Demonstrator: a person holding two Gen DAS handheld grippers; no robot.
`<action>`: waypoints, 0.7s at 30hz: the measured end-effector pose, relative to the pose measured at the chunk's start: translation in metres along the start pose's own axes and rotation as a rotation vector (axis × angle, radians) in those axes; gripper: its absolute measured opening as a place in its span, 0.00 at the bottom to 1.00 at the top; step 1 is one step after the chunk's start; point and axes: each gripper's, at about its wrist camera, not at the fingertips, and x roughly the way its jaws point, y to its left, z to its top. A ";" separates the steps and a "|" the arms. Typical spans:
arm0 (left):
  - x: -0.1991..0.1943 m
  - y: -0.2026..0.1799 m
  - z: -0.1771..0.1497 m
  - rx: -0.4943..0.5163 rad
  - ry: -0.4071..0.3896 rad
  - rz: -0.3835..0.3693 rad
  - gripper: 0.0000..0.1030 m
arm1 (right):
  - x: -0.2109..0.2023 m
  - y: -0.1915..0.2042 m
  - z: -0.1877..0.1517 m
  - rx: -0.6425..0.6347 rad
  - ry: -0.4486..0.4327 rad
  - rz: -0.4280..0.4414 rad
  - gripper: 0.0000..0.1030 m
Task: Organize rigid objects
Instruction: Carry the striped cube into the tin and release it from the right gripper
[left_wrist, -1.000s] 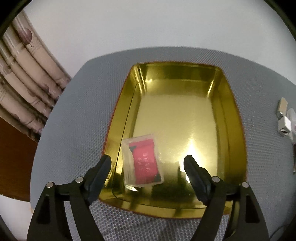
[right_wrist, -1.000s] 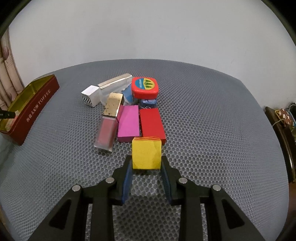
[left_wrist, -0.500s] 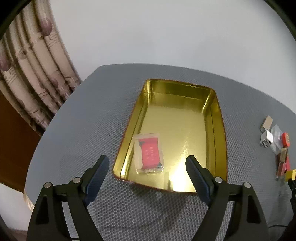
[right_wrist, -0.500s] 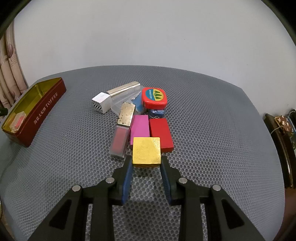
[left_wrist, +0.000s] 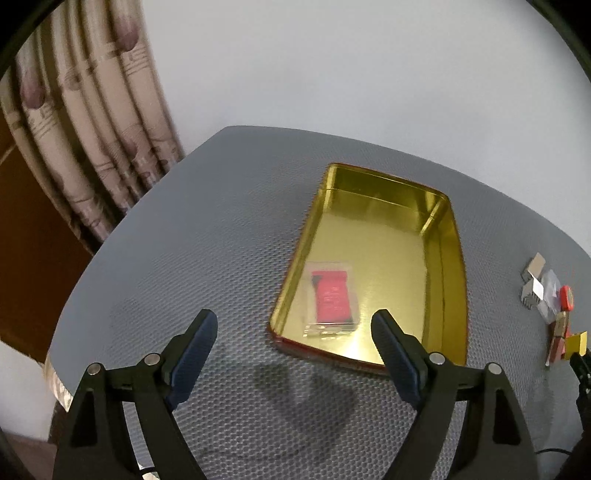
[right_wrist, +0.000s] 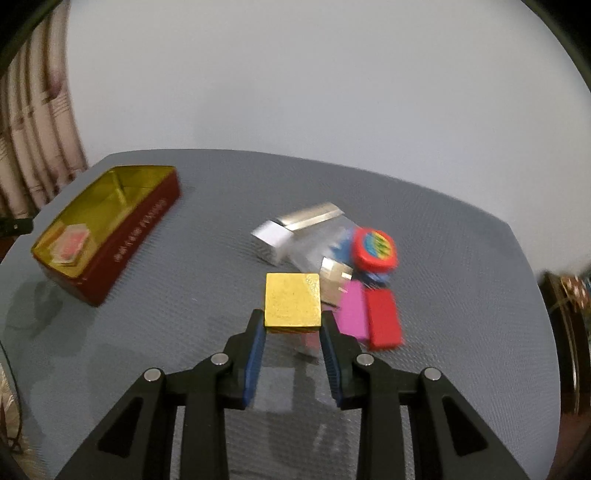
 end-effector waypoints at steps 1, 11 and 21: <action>0.000 0.004 0.000 -0.009 -0.003 0.007 0.81 | 0.000 0.006 0.003 -0.012 -0.004 0.009 0.29; -0.004 0.036 -0.006 -0.069 -0.010 0.066 0.81 | 0.002 0.090 0.044 -0.133 -0.016 0.172 0.29; 0.010 0.051 -0.006 -0.065 0.009 0.121 0.82 | 0.016 0.182 0.091 -0.243 0.009 0.295 0.29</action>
